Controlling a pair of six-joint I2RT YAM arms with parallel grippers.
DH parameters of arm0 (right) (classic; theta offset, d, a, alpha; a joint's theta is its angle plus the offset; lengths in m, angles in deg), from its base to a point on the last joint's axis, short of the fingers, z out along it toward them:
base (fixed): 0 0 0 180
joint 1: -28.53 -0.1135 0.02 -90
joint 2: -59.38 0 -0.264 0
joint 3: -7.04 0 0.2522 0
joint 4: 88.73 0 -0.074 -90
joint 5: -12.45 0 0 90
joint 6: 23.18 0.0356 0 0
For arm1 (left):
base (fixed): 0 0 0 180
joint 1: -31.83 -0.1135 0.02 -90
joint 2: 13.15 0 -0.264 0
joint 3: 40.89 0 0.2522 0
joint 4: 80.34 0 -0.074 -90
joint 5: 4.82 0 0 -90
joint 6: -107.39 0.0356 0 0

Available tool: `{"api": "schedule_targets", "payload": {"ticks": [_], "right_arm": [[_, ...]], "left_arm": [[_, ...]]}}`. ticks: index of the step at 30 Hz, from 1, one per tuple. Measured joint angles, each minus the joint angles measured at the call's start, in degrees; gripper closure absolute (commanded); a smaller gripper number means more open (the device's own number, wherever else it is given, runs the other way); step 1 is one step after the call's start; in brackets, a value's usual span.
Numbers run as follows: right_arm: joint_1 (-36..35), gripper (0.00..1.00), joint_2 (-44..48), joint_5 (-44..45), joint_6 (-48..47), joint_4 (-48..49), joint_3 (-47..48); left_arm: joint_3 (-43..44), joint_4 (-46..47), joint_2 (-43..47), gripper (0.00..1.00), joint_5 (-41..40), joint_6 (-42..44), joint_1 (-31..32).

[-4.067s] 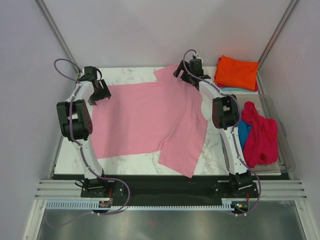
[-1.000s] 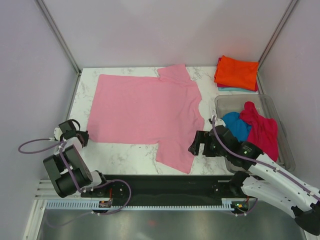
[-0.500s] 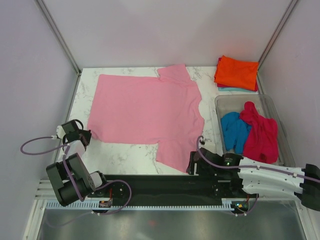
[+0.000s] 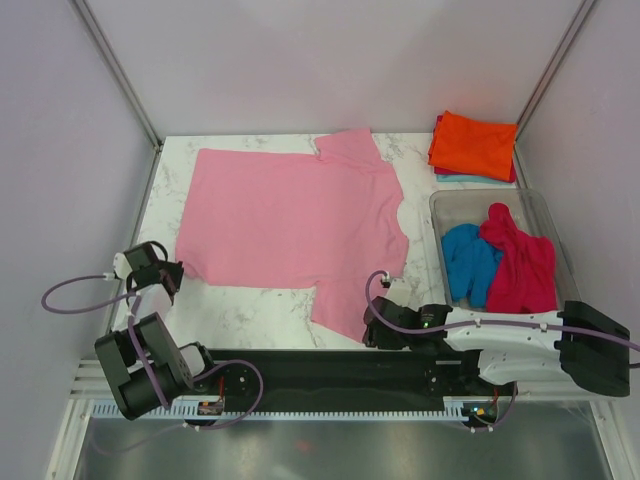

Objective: Fold and stack the t-shirts
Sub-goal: Fold the tshirt

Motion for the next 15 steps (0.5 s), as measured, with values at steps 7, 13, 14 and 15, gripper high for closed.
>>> {"api": "schedule_targets", "payload": {"ticks": [7,13,14,15], "right_arm": [[-0.42,1.00,-0.79,0.70,0.57,-0.50,0.00],[-0.79,1.00,7.32,5.29,0.44,-10.12,3.39],[-0.79,1.00,8.72,6.60,0.15,-12.48,5.81],[-0.79,1.00,9.60,7.96,-0.33,-14.23,8.66]], "left_arm": [[0.00,-1.75,2.71,0.98,-0.04,0.09,0.04],[6.69,-10.56,7.10,0.98,-0.11,3.37,0.09],[8.81,-11.76,7.28,0.98,0.00,4.61,0.09],[11.23,-12.87,7.19,0.98,0.44,5.99,0.09]]}}
